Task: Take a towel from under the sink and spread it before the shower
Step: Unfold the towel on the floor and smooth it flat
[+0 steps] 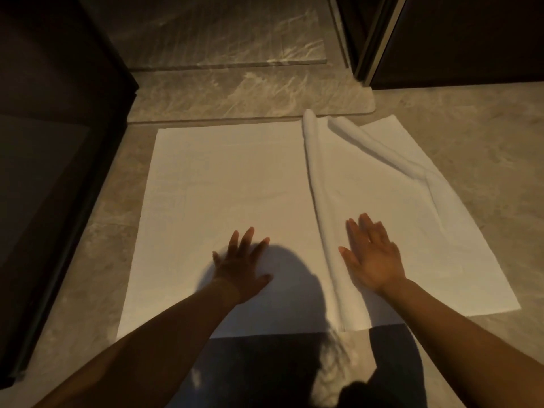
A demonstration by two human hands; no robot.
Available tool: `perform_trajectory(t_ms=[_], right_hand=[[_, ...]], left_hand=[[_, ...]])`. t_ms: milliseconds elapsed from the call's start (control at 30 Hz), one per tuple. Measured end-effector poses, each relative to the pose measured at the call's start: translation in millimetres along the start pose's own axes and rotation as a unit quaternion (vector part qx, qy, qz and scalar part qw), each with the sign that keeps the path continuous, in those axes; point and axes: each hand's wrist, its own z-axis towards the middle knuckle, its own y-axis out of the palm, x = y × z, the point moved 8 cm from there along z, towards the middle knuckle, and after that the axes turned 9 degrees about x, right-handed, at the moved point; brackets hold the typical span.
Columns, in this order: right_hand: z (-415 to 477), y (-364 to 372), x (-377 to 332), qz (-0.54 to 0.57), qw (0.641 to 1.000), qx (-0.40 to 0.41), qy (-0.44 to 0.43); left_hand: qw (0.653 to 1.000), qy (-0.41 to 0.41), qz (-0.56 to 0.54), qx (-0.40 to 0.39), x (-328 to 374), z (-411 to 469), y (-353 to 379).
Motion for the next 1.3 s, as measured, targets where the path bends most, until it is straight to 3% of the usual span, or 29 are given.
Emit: perform_trajectory(t_ms=[100,333,533,767,1300], right_hand=[[-1.5,9.3,-26.2,0.023,0.999,-0.011,-0.04],[-2.7,14.9,-16.4,-0.02,0.997,-0.073,-0.011],[-0.9,1.5,-41.4,0.033,0.998,-0.012,-0.05],[-16.4,27.0,-71.8,-0.043,0.99,-0.094,-0.1],[-15.3,32.0,-118.7,-0.06,0.984,-0.096,-0.136]], left_hand=[[0.999,0.022,0.024,0.024,8.0,-2.9,-2.8],[1.0,0.008,-0.016,-0.019,-3.7,-7.3,2.7],[1.0,-0.003,-0.004,-0.014,-14.5,-7.0,-2.1],[0.999,-0.013,-0.01,-0.029,-21.3,-10.7,-3.8],[0.998,-0.056,-0.018,-0.03,-76.8,-39.6,-6.1]])
